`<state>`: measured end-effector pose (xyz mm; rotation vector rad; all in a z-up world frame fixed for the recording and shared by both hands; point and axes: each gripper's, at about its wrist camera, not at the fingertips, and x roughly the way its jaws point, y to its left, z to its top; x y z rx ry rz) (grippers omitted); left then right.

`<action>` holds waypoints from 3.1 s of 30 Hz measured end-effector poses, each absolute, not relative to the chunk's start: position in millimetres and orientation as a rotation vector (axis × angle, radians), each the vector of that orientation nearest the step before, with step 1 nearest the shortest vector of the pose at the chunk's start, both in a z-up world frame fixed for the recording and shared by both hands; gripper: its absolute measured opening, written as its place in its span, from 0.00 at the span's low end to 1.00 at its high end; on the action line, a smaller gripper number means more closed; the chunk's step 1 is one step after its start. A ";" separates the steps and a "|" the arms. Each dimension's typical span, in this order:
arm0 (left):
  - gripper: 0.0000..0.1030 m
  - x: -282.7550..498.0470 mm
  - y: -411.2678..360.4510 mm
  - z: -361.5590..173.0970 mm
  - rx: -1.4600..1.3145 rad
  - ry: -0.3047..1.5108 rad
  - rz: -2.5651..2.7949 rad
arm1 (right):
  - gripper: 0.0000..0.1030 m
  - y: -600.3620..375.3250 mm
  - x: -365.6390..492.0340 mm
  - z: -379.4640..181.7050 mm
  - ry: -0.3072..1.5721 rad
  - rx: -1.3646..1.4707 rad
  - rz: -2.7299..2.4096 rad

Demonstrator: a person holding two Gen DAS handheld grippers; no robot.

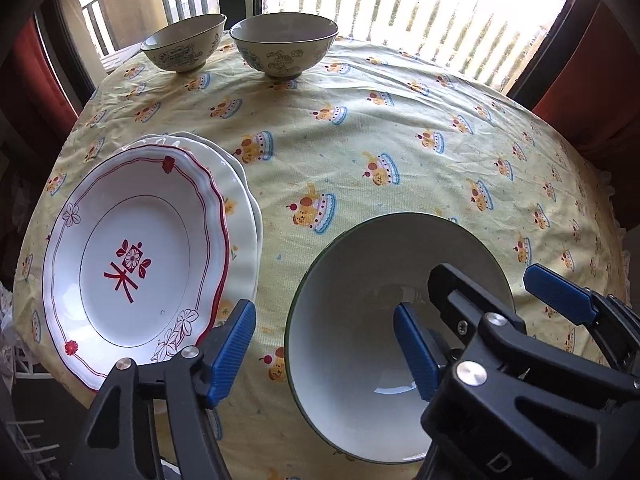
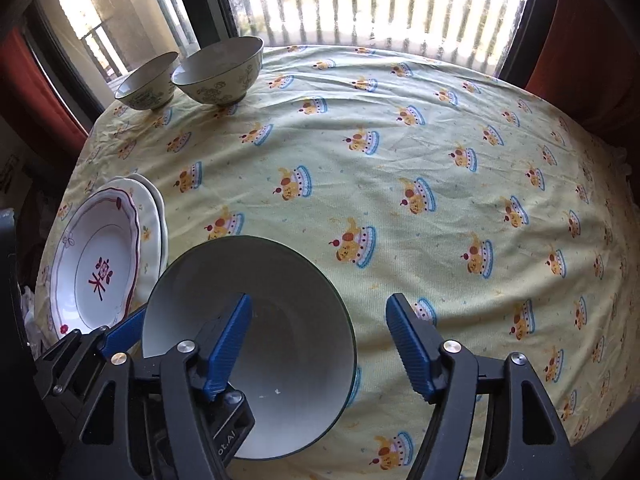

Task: Organize plates and bowls
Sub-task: 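Lower the large bowl onto the tablecloth beside the plates and open both grippers, then move both grippers to another green-rimmed bowl and grasp its rim, then lift the bowl with both grippers and carry it toward the placed bowl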

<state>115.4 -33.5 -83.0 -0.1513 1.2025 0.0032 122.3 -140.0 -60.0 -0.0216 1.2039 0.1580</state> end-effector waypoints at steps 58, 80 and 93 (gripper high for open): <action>0.44 376.9 86.2 -82.2 0.022 1.142 -0.170 | 0.53 -20.0 337.8 -51.3 1.094 0.271 -0.207; 0.33 405.8 73.0 -102.5 0.079 1.105 -0.179 | 0.22 -29.3 378.5 -89.8 1.120 0.307 -0.160; 0.33 381.6 65.9 -105.4 0.112 1.134 -0.196 | 0.12 -30.5 353.4 -81.9 1.142 0.267 -0.175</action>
